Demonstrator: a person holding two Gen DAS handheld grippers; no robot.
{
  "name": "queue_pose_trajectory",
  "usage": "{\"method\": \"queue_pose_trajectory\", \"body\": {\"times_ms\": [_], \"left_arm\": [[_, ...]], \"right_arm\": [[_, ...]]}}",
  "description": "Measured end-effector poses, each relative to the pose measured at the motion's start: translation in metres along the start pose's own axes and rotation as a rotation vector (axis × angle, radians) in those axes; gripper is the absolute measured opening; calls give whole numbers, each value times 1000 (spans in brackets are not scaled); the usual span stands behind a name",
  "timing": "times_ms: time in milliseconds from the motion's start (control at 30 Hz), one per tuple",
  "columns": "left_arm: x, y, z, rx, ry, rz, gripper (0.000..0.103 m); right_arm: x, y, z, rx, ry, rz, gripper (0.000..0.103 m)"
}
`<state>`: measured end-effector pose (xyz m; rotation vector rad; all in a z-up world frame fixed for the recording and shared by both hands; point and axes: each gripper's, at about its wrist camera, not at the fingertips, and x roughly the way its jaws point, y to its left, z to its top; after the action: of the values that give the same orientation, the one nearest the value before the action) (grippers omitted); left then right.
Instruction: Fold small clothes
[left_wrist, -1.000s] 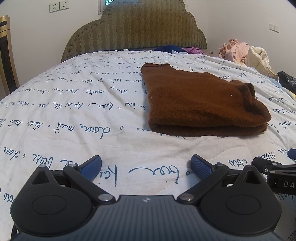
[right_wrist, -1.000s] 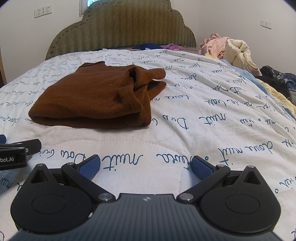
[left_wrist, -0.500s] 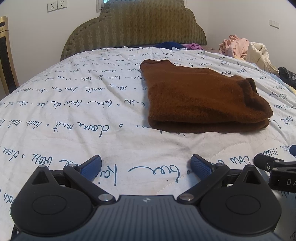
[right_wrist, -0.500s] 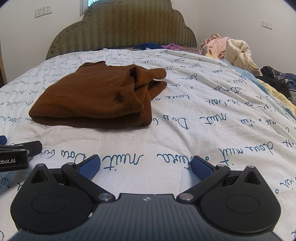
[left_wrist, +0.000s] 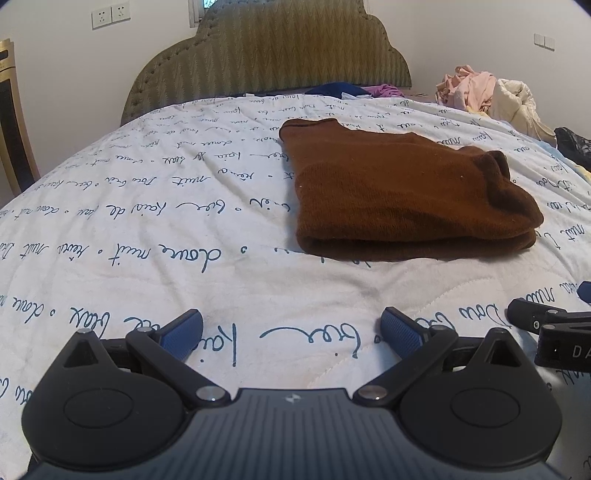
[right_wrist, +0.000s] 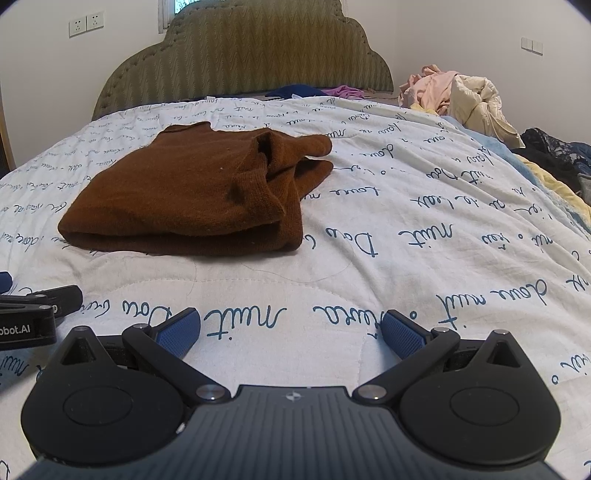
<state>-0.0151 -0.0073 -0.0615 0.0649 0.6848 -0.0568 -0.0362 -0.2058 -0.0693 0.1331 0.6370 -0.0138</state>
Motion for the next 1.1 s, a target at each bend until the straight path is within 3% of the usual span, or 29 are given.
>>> {"method": "queue_pose_trajectory", "body": {"times_ms": [1100], "left_arm": [[-1,-1,-1,17,1,-4,103]], "right_arm": [[-2,-1,0,5,-7,3,103]]}}
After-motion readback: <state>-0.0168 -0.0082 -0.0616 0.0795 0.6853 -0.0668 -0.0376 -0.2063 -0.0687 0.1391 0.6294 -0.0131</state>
